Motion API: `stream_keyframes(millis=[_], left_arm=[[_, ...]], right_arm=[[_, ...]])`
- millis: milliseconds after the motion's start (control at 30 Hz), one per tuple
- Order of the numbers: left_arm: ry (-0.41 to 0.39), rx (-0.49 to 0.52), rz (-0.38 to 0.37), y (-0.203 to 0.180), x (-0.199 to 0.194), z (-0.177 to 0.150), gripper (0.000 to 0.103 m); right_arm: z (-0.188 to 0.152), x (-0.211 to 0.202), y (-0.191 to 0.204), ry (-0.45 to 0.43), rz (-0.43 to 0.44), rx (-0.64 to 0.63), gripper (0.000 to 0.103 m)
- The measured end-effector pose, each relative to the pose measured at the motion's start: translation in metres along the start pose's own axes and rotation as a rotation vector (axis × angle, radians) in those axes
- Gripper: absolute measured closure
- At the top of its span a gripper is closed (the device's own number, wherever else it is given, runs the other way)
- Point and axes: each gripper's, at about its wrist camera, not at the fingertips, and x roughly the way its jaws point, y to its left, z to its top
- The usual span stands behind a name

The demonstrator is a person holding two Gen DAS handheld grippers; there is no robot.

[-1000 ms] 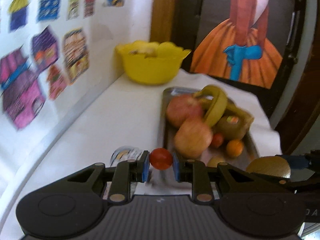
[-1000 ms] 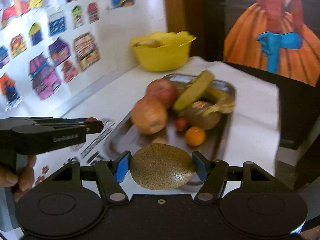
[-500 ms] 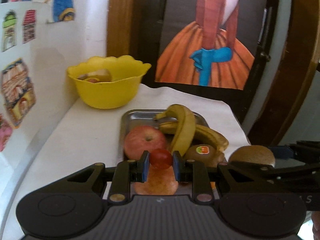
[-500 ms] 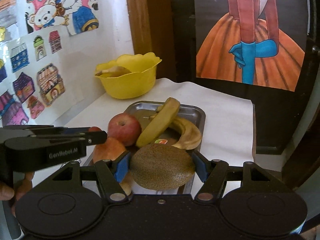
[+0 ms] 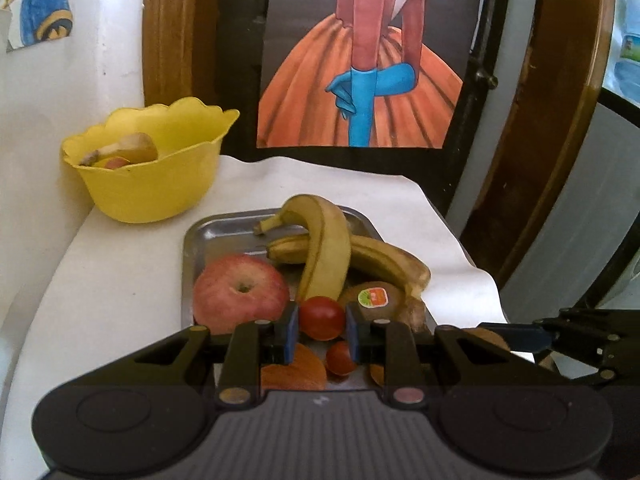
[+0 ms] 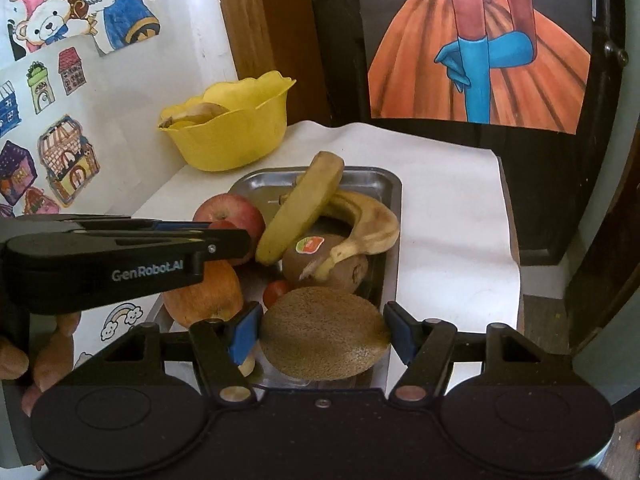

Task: Organize fruits
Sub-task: 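Open both tools to set the kiwi and tomato on the tray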

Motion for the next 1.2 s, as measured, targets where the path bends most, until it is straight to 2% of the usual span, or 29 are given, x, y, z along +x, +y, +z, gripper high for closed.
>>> stream_keyframes(millis=[733,867,967,1033,1067,1100,1200], left_arm=[[0.030,-0.017,0.014,-0.002,0.010,0.000,0.076],[0.027,-0.030,0.019,-0.002,0.009,-0.001,0.073],[0.023,-0.040,0.021,-0.003,0.007,-0.001,0.066],[0.020,-0.046,0.024,-0.005,0.005,-0.001,0.056],[0.014,-0.052,0.026,-0.006,0.004,-0.001,0.048],[0.005,-0.062,0.029,-0.007,0.002,-0.001,0.044],[-0.001,-0.077,0.039,-0.010,-0.001,-0.001,0.043]], right_arm=[[-0.008,0.013,0.004,0.020,-0.016,0.034,0.035],[-0.011,0.014,0.004,0.024,-0.016,0.033,0.035],[-0.012,0.015,0.004,0.034,-0.014,0.028,0.034],[-0.013,0.014,0.003,0.032,-0.010,0.028,0.033],[-0.013,0.013,0.003,0.023,-0.009,0.027,0.032],[-0.013,0.012,0.003,0.014,-0.008,0.025,0.028],[-0.014,0.011,0.004,0.003,-0.004,0.017,0.025]])
